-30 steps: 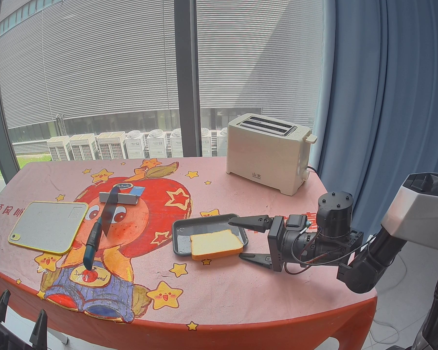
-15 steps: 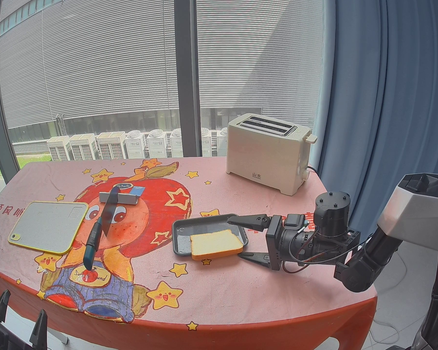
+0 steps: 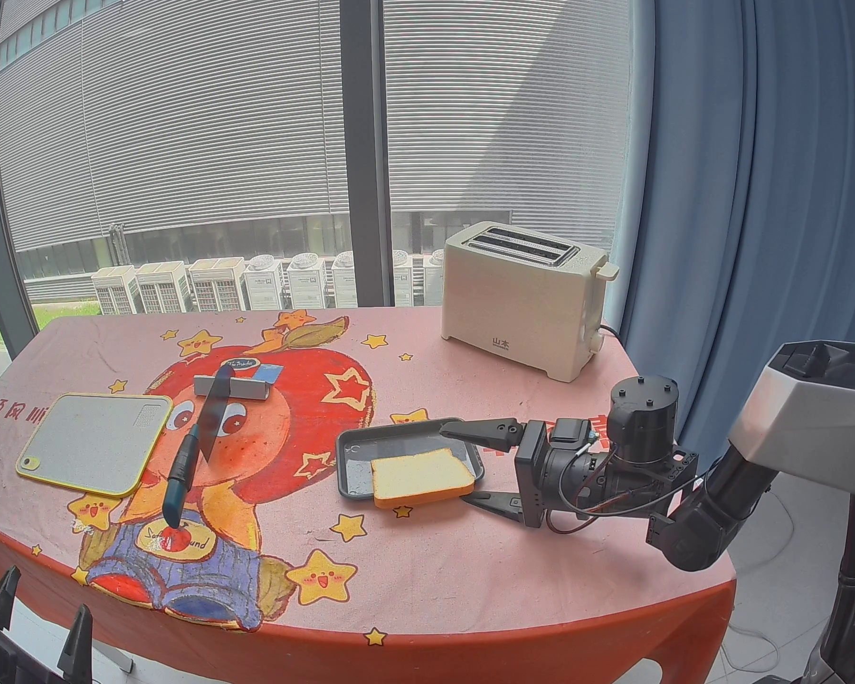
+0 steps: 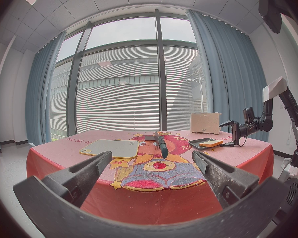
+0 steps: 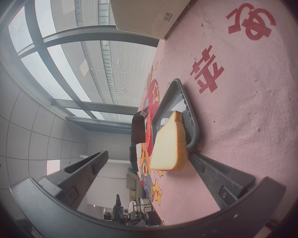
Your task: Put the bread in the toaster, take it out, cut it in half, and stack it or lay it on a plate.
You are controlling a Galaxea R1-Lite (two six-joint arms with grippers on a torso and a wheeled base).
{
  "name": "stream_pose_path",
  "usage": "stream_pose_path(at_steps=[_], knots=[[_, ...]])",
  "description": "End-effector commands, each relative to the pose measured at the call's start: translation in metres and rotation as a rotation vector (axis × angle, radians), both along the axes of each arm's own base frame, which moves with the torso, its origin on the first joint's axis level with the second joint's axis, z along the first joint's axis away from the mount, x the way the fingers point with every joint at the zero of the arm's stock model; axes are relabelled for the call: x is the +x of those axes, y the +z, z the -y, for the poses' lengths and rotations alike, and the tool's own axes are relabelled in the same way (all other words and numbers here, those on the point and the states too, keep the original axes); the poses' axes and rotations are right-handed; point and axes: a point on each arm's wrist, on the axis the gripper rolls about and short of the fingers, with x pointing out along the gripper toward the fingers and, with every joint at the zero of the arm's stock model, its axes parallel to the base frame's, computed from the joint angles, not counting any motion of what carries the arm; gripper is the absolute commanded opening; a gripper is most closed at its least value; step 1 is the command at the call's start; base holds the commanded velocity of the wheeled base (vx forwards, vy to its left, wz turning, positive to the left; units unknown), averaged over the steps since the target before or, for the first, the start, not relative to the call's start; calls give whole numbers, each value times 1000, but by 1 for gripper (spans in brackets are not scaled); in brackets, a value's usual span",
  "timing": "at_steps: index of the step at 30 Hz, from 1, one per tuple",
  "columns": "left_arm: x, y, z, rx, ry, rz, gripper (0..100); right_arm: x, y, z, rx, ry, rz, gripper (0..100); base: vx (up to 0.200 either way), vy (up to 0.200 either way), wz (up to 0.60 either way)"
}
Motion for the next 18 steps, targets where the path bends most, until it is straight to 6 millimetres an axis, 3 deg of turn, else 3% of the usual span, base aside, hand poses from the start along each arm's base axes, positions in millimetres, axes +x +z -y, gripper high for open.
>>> stream_pose_path(at_steps=[1, 4, 5, 18], knots=[[0, -5, 0, 0, 0, -1, 100, 0, -6, 0, -18, -2, -28, 100, 0, 0, 0], [0, -5, 0, 0, 0, -1, 100, 2, -6, -1, -66, -3, -100, 100, 0, 0, 0], [0, -5, 0, 0, 0, -1, 100, 4, -6, -2, -79, -7, -116, 0, 0, 0, 0], [0, -5, 0, 0, 0, -1, 100, 5, -3, -4, -98, -3, -141, 0, 0, 0, 0]])
